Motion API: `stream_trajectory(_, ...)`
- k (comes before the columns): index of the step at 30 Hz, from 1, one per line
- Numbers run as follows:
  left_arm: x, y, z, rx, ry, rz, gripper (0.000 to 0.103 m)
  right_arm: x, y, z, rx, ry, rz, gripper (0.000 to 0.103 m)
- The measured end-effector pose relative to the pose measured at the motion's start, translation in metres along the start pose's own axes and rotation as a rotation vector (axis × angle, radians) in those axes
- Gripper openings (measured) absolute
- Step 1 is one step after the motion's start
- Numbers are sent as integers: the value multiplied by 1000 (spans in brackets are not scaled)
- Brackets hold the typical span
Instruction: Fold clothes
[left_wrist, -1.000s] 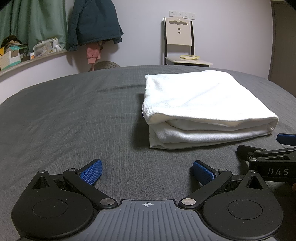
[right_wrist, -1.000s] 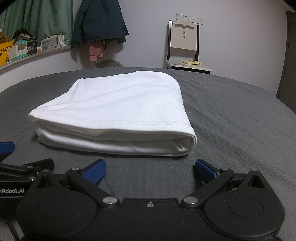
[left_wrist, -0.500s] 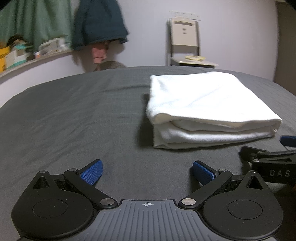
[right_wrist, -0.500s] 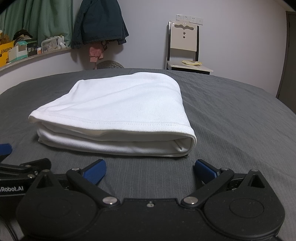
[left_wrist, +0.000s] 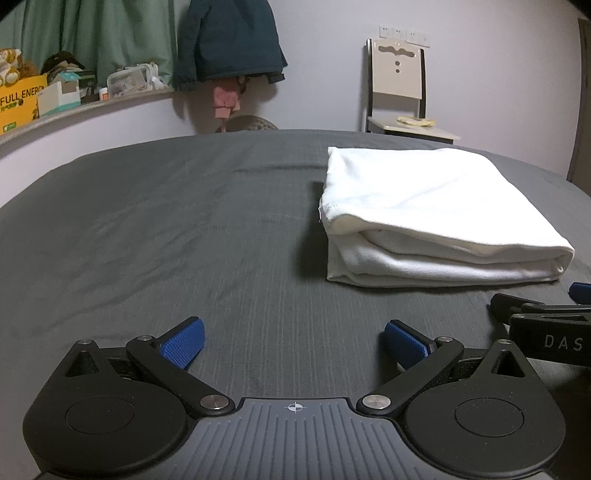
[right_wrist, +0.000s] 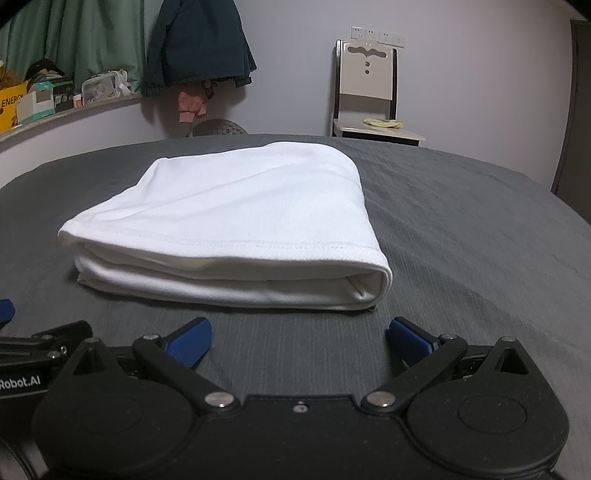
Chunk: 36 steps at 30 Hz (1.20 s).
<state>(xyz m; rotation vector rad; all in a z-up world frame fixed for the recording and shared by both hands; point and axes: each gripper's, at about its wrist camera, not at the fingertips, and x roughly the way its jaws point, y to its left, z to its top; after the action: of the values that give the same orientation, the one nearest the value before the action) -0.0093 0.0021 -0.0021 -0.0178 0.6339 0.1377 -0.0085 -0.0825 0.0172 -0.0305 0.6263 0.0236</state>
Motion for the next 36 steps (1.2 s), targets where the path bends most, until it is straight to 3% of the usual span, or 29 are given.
stream_trajectory(36, 2, -2, 1, 3, -3, 8, 103, -1, 3, -2, 13, -15, 0, 103)
